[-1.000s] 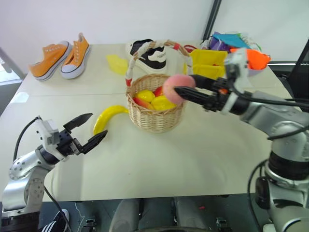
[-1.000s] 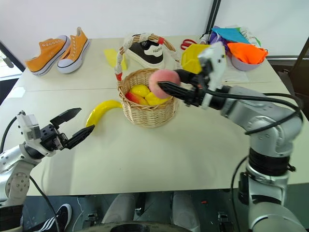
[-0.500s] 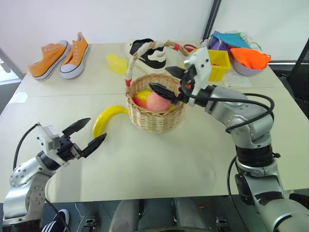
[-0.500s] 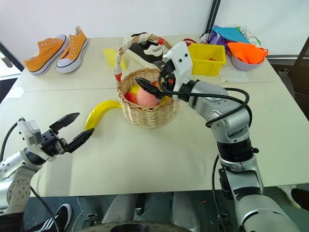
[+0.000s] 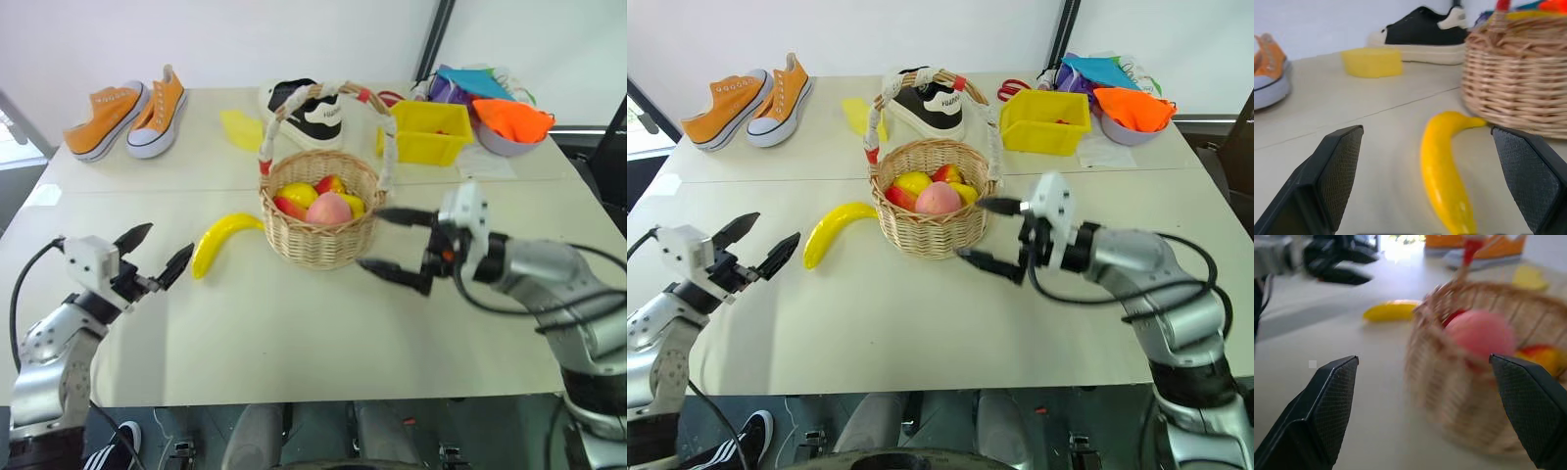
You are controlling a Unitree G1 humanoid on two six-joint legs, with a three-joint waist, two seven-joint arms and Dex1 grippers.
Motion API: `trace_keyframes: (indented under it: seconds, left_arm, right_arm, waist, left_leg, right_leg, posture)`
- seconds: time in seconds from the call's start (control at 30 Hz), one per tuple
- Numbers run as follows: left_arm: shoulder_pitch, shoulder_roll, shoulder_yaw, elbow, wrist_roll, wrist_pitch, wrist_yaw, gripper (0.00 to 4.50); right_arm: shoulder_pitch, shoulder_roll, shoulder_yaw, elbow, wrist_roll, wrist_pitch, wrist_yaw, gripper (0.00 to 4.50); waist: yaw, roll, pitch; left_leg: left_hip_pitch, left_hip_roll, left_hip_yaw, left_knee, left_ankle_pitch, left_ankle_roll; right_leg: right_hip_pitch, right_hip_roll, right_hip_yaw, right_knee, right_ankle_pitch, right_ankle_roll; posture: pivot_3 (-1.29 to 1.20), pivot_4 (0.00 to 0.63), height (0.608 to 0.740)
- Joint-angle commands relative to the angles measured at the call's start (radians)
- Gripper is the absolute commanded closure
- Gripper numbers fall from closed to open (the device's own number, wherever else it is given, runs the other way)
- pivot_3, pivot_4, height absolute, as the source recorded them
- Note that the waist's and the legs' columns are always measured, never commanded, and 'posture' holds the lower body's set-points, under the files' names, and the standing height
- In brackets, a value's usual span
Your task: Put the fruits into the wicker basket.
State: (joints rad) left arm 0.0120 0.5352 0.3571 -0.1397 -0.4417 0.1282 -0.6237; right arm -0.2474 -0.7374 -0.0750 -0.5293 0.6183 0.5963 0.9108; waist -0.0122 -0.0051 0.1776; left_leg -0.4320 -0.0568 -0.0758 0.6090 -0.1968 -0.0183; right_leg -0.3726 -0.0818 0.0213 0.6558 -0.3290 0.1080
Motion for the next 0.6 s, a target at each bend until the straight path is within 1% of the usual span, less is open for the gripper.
trace_keyframes:
  seconds: [0.03, 0.1, 0.17, 0.33, 0.37, 0.47, 0.6]
  left_arm:
    - [-0.071, -0.021, -0.03, 0.02, 0.049, 0.058, 0.103, 0.0]
    - [-0.116, -0.036, -0.049, 0.051, 0.076, 0.107, 0.16, 0.0]
    - [-0.152, -0.056, -0.063, 0.071, 0.059, 0.154, 0.176, 0.0]
    - [-0.197, -0.05, -0.164, 0.134, 0.089, 0.217, 0.12, 0.0]
    - [-0.206, -0.05, -0.173, 0.141, 0.081, 0.243, 0.113, 0.0]
    - [-0.223, -0.047, -0.187, 0.149, 0.083, 0.244, 0.091, 0.0]
    - [-0.228, -0.035, -0.229, 0.179, 0.125, 0.247, 0.065, 0.0]
  right_arm:
    - [0.025, -0.039, -0.041, -0.063, -0.012, -0.087, 0.052, 0.04]
    - [0.021, -0.043, -0.038, -0.043, -0.035, -0.102, 0.037, 0.04]
    - [0.014, -0.045, -0.031, -0.036, -0.035, -0.104, 0.038, 0.04]
    - [-0.004, -0.045, -0.023, -0.039, -0.038, -0.099, 0.034, 0.04]
    - [-0.001, -0.05, -0.028, -0.042, -0.03, -0.096, 0.041, 0.04]
    - [0.001, -0.048, -0.034, -0.046, -0.025, -0.103, 0.05, 0.04]
    - [0.0, -0.031, -0.023, -0.038, -0.041, -0.111, 0.032, 0.04]
  waist:
    - [0.0, 0.0, 0.0]
    - [-0.002, -0.001, 0.0]
    - [0.001, -0.001, 0.0]
    - [0.004, -0.002, 0.0]
    - [0.004, -0.002, 0.0]
    - [0.003, -0.002, 0.0]
    - [0.004, -0.002, 0.0]
  left_leg:
    - [0.0, 0.0, 0.0, 0.0, 0.0, 0.0]
    - [0.0, 0.0, 0.0, 0.001, 0.0, 0.0]
    - [0.0, 0.0, 0.0, 0.002, 0.0, 0.0]
    - [0.0, 0.0, 0.0, 0.002, 0.0, 0.0]
    - [0.0, 0.0, 0.0, 0.002, 0.0, 0.0]
    - [0.0, 0.0, 0.0, 0.002, 0.0, 0.0]
    - [0.0, 0.0, -0.001, 0.002, 0.0, 0.0]
  right_leg:
    - [0.0, 0.0, 0.0, 0.0, 0.0, 0.0]
    - [0.0, 0.001, 0.0, 0.001, 0.002, 0.004]
    - [0.0, 0.001, 0.0, 0.001, 0.002, 0.004]
    - [0.0, 0.001, 0.0, 0.001, 0.003, 0.005]
    - [0.001, 0.001, 0.0, 0.001, 0.003, 0.005]
    - [0.0, 0.0, 0.0, 0.001, 0.003, 0.005]
    - [0.0, 0.0, 0.0, 0.001, 0.003, 0.005]
  posture:
    - [0.0, 0.15, 0.74]
    - [0.0, 0.15, 0.74]
    - [0.0, 0.15, 0.74]
    - [0.0, 0.15, 0.74]
    - [0.0, 0.15, 0.74]
    - [0.0, 0.15, 0.74]
    - [0.0, 0.15, 0.74]
